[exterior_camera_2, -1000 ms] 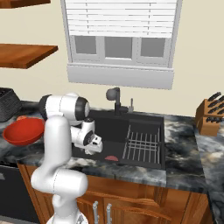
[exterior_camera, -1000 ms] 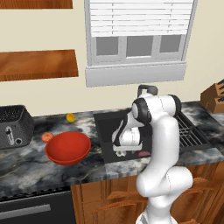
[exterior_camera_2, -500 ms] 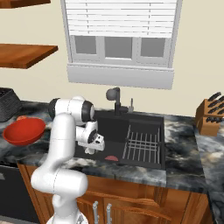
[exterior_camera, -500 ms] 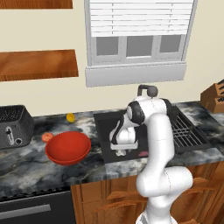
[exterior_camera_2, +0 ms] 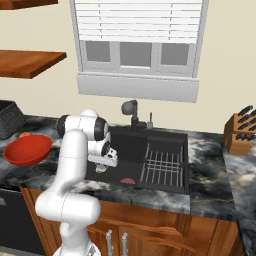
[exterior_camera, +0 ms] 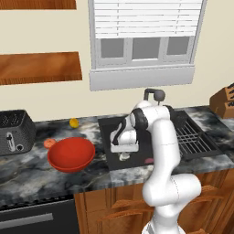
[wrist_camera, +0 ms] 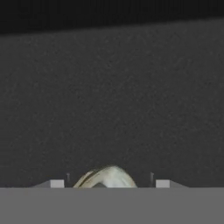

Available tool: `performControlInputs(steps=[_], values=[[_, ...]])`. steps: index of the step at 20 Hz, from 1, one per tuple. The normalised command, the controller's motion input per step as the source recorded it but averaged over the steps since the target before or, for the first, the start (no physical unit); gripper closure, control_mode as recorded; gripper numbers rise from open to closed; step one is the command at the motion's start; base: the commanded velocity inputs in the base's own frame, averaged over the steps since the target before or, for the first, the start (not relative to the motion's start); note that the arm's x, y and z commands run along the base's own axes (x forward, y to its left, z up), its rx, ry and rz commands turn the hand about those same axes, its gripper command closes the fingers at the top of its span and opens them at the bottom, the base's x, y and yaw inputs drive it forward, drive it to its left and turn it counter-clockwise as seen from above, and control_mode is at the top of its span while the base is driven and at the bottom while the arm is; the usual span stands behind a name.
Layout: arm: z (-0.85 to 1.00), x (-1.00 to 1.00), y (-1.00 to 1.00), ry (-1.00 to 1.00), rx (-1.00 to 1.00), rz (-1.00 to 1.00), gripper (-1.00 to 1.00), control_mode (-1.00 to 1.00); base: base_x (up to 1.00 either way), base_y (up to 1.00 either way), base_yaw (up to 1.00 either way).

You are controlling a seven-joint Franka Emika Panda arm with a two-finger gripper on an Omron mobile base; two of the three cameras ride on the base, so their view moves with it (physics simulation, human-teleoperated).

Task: Pick the garlic from the sink and place it in the bowl. Then pick the bowl and place it in the microwave. Then close the microwave door and press the start button.

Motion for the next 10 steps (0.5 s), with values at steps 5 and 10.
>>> performControlInputs(steps=[5, 10], values=[[0.14, -0.54, -0.01, -0.04, 0.02, 0.00, 1.00, -1.00, 0.00, 0.00, 0.00], [0.96, -0.53, -0.05, -0.36, 0.00, 0.07, 1.00, -1.00, 0.00, 0.00, 0.00]])
